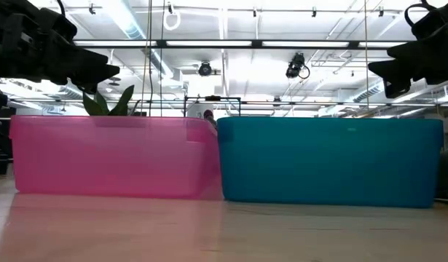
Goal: Pick & Place hat
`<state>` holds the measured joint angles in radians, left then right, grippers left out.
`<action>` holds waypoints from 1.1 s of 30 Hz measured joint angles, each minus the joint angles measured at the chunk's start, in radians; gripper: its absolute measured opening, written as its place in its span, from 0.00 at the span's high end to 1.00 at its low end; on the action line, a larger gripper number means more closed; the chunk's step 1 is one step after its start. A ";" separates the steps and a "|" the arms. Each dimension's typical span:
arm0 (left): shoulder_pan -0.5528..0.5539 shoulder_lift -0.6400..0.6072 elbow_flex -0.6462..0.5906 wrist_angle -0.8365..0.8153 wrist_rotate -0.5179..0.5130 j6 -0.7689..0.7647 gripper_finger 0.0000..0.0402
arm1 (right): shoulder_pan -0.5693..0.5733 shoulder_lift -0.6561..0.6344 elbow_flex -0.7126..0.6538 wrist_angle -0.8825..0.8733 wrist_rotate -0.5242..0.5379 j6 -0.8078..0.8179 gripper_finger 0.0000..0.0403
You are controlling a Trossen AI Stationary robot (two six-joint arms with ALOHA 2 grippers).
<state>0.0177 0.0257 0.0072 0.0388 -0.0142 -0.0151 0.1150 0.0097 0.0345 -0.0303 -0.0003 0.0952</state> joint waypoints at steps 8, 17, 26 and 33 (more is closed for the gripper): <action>0.000 0.000 0.000 0.000 0.000 0.000 0.51 | 0.000 0.000 0.000 0.000 0.000 0.000 0.51; 0.000 0.000 0.000 0.000 0.000 0.000 0.51 | 0.000 0.000 0.000 0.000 0.000 0.000 0.51; 0.000 0.000 0.000 0.000 0.000 0.000 0.51 | 0.000 0.000 0.000 0.003 0.021 -0.007 0.51; 0.000 0.000 0.000 0.000 0.000 0.000 0.51 | 0.000 0.000 0.000 0.027 0.038 -0.193 0.51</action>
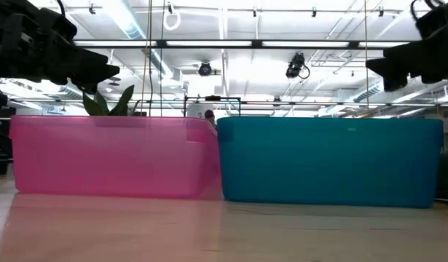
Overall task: Pick & Place hat
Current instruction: Put the bottom black cap into the blue bin
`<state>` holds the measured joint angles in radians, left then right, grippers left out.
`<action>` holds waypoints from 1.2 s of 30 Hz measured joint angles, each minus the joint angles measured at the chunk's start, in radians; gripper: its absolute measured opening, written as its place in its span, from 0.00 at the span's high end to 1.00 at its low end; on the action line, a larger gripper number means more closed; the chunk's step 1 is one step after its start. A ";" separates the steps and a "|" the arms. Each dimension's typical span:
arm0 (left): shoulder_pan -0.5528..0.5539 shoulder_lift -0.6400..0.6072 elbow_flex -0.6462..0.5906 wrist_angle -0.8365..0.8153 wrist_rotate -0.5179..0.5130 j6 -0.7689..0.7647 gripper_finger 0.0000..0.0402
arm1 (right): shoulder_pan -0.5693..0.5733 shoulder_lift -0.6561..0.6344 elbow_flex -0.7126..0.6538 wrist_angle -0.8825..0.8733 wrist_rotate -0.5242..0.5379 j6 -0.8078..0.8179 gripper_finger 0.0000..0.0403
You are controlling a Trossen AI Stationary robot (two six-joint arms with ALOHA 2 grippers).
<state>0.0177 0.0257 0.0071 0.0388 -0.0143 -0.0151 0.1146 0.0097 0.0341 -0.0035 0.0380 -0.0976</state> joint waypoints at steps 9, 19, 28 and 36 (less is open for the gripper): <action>0.000 0.000 0.000 0.000 0.000 0.000 0.51 | 0.000 0.000 0.000 0.388 0.002 -0.299 0.51; 0.000 0.000 0.000 0.000 0.000 0.000 0.51 | 0.000 0.000 0.000 0.893 -0.003 -0.174 0.51; 0.000 0.000 0.000 0.000 0.000 0.000 0.51 | 0.000 0.000 0.001 1.121 -0.005 -0.021 0.51; 0.000 0.000 0.000 0.000 0.000 0.000 0.51 | 0.000 0.000 0.128 1.024 -0.244 0.042 0.51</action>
<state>0.0175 0.0260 0.0073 0.0390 -0.0139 -0.0151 0.1148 0.0097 0.1623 1.0206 -0.2064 -0.0551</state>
